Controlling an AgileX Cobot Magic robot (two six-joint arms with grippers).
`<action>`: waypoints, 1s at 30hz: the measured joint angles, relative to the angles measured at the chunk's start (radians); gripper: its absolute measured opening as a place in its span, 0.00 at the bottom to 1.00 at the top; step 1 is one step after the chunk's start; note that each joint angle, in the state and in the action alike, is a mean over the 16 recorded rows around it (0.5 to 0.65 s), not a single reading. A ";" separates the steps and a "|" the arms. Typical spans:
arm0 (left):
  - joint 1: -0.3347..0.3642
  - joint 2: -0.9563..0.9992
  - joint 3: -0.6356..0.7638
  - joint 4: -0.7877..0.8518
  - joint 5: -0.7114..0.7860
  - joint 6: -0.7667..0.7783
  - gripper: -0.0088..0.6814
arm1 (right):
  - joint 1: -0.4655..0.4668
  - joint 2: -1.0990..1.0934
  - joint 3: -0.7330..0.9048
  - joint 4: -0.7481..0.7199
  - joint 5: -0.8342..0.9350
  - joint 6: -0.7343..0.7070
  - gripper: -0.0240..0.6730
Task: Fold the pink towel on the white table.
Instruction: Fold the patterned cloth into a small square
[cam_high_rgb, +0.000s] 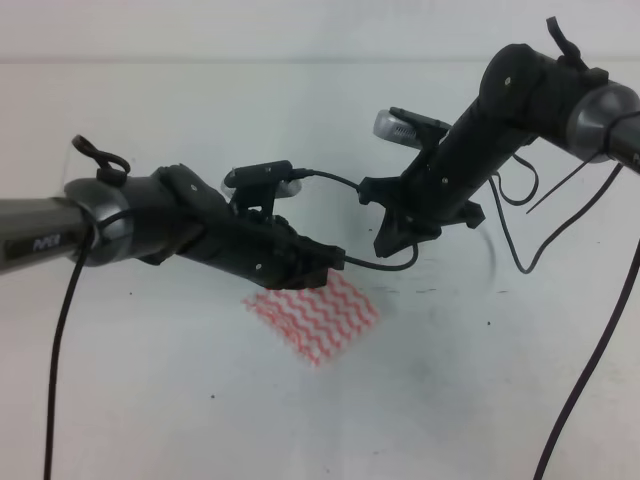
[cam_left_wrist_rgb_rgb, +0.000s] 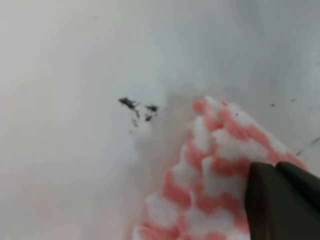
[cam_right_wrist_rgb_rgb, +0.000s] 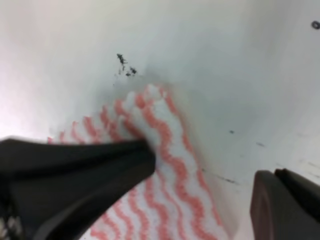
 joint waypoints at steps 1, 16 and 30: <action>0.000 0.005 0.000 0.009 0.000 -0.004 0.00 | 0.000 0.000 0.000 0.003 0.001 -0.002 0.01; 0.001 0.064 -0.015 -0.028 0.007 0.240 0.00 | 0.000 0.001 0.000 0.020 0.013 -0.020 0.01; 0.001 0.076 -0.050 -0.127 0.197 0.595 0.00 | 0.000 0.001 0.000 0.021 0.016 -0.022 0.01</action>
